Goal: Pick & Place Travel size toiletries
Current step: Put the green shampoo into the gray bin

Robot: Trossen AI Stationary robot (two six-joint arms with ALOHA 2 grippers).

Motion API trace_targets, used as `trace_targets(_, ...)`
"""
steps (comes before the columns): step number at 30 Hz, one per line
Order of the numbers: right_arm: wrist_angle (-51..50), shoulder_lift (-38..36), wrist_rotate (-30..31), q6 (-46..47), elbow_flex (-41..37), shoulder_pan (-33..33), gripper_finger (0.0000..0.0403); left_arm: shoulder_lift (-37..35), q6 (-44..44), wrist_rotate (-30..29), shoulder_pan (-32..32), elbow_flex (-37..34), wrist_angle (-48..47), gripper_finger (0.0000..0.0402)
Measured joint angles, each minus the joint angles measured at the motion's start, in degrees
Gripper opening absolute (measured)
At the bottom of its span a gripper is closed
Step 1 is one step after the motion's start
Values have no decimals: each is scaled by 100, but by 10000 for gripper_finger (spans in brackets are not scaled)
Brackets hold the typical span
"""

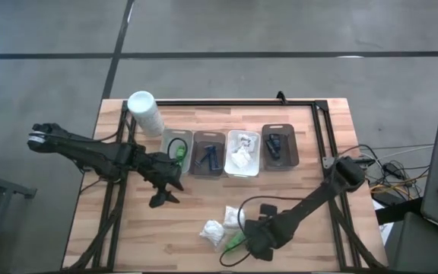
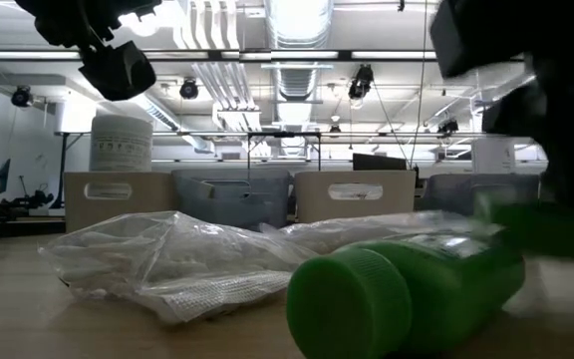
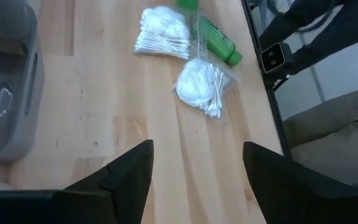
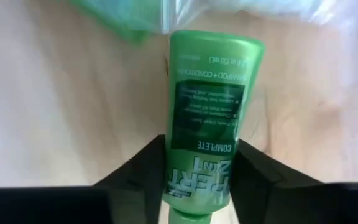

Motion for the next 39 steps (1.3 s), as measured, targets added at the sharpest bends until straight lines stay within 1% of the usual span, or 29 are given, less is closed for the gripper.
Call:
trace_targets(3,-154,-411,224,123,9,-29,112,-1,446,-159,-22,0,2,252)
trace_targets(6,-188,-800,247,234,-36,-155,112,-1,1255,-561,-84,0,119,252)
trace_targets(7,-232,-921,269,275,-45,-227,115,-1,1583,-821,-128,0,218,252)
trace_targets(10,-143,-1395,257,302,-74,-503,124,-1,2827,-1897,-342,1,577,252)
trace_targets(12,-33,-1700,206,279,-74,-751,125,1,3871,-2394,-483,22,873,252)
trace_targets(13,8,-1821,198,231,-80,-889,124,15,4337,-2539,-556,25,1045,252)
trace_targets(15,213,-2098,73,108,-92,-1193,120,29,4984,-2707,-647,33,1352,252)
trace_targets(17,458,-2357,-213,2,-96,-1528,117,72,5361,-2849,-734,33,1615,252)
trace_targets(20,818,-2578,-695,-195,-96,-1933,118,137,5895,-3269,-836,33,2174,252)
trace_targets(23,908,-2622,-1101,-373,-92,-2222,124,224,6488,-3379,-845,33,2868,252)
trace_targets(26,939,-2622,-1366,-546,-48,-2404,124,388,6753,-3380,-808,33,3374,252)
trace_targets(31,927,-2619,-1441,-704,-49,-2494,117,850,6827,-3364,-703,351,3447,252)
trace_targets(36,926,-2619,-1599,-698,-37,-2491,122,1483,7015,-3051,-653,950,3438,252)
trace_targets(39,907,-2619,-1602,-651,-33,-2466,122,1835,7044,-3041,-596,1274,3437,252)
